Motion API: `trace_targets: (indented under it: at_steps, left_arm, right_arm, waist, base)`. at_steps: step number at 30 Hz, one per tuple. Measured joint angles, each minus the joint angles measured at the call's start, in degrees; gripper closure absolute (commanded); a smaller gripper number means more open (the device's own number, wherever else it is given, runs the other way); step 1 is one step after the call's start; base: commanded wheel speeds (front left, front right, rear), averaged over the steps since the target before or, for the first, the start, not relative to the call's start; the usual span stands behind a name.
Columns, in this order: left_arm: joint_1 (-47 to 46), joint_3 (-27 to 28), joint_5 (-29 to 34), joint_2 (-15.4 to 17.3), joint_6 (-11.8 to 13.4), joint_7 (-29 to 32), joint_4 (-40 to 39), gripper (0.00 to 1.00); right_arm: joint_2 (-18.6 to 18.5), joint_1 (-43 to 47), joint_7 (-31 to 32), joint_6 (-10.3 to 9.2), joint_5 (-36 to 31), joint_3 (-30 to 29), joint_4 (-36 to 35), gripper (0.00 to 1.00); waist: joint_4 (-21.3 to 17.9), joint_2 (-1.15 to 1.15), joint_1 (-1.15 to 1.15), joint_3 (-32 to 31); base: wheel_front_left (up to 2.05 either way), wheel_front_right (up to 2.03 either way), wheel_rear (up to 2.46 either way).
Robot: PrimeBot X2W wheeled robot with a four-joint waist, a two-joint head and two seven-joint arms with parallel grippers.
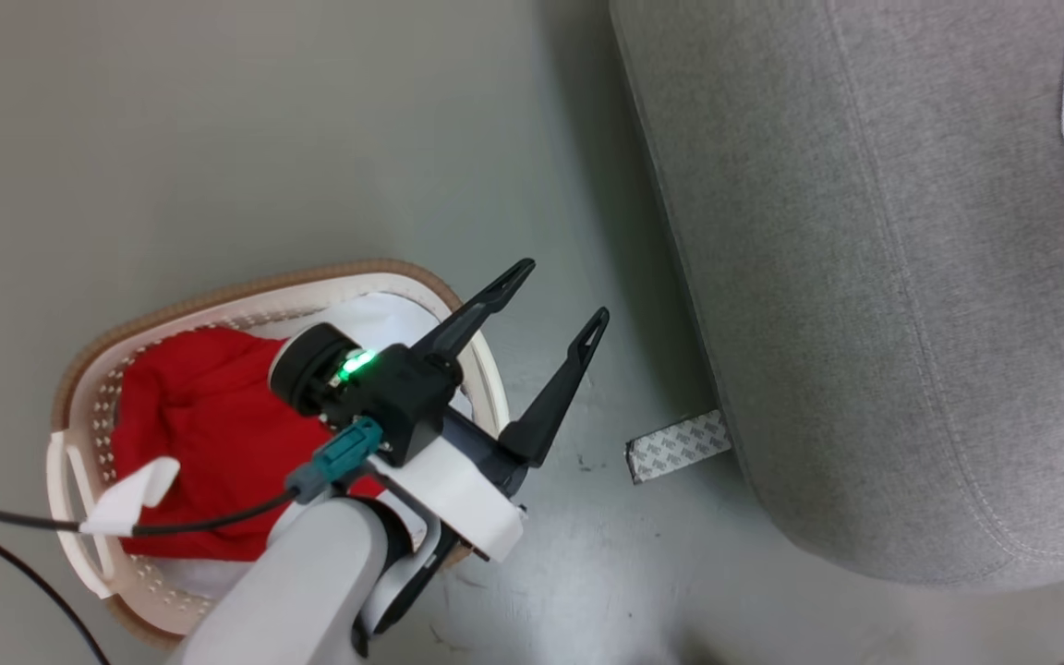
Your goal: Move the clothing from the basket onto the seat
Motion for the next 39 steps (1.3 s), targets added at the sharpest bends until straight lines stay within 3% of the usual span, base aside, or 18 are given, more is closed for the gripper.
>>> trace_targets:
  at_steps: [6, 13, 21, 26, 39]
  left_arm:
    - [3.0, 1.4, -2.0, 0.3, 1.2, -2.5, 1.8, 0.00]
    - [8.0, 3.2, -5.0, -0.3, 2.6, -7.3, 5.4, 0.00]
    - [13.8, 6.3, -7.1, -2.1, 3.2, -11.4, 10.4, 0.00]
    - [18.4, 11.7, -6.9, -3.7, 3.0, -11.8, 10.6, 0.00]
    - [30.0, 26.9, -0.7, -8.9, -0.1, -11.8, 10.4, 0.00]
  right_arm:
    - [5.7, 9.6, 0.0, 0.00, 0.1, 2.4, -4.3, 0.00]
    - [8.8, 22.1, 0.0, 0.00, -0.1, 6.6, -13.8, 0.00]
    - [9.5, 33.3, 0.0, 0.00, -3.1, 14.9, -22.2, 0.00]
    - [9.5, 37.7, 0.0, 0.00, -3.6, 17.9, -26.0, 0.00]
    - [9.7, 46.9, 0.0, 0.00, -3.1, 23.2, -26.5, 0.00]
  waist:
    - [-0.1, 0.00, 0.00, -3.8]
    - [-0.2, 0.00, -0.01, -10.5]
    - [1.8, 0.00, -0.02, -19.1]
    - [4.6, 0.00, -0.02, -23.5]
    - [10.7, 0.00, -0.02, -33.1]
  base:
    - [0.00, 0.00, 0.00]
    - [0.00, 0.00, 0.00]
    - [0.00, 0.00, 0.00]
    - [0.00, 0.00, 0.00]
    - [0.00, 0.00, 0.00]
